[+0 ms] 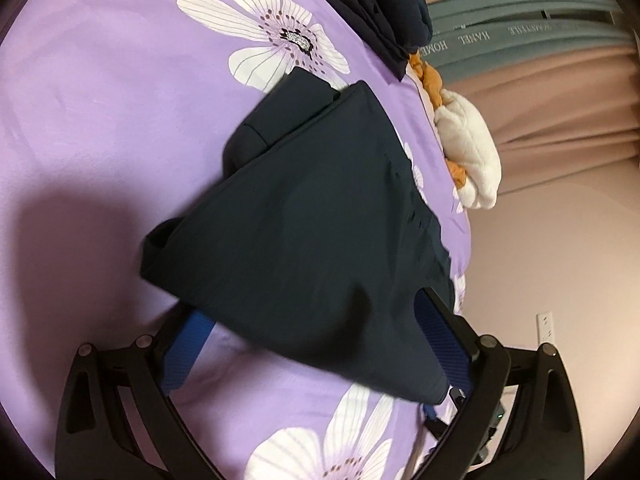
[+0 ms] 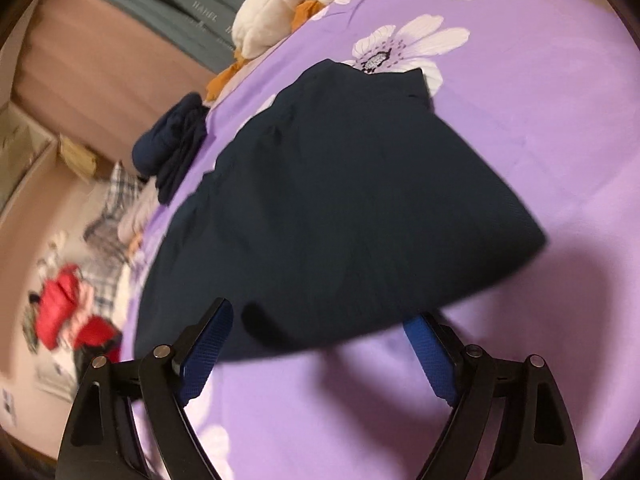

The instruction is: Fold large clothes

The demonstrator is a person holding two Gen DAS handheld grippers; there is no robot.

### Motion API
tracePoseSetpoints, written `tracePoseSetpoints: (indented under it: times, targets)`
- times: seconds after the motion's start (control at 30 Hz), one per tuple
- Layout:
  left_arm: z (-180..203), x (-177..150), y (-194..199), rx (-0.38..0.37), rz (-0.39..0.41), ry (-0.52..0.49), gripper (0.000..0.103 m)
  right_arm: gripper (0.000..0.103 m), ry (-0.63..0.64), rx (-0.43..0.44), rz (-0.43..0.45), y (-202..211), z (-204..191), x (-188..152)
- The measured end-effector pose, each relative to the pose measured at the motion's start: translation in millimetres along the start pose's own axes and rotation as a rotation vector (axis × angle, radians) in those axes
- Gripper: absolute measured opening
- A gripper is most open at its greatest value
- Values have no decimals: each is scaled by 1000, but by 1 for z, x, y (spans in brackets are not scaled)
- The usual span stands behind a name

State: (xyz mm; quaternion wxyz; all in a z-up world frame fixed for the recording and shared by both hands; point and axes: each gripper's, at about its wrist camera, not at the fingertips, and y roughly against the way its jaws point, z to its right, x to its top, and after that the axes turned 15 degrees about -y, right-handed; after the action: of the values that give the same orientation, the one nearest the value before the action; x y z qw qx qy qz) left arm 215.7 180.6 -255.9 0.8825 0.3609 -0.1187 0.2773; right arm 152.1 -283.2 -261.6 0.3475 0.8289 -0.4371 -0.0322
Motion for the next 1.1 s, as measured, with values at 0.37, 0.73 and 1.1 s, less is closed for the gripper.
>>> tracePoseSetpoints:
  times: [0.37, 0.73, 1.1]
  targets:
    - [15, 21, -29, 90, -10, -83, 100, 95, -152, 65, 81, -17, -4, 12]
    - [29, 11, -39, 296, -16, -274, 70, 45, -168, -6, 156, -16, 7, 16]
    - [61, 0, -21, 363, 51, -427, 21, 24, -119, 9, 134, -6, -2, 11]
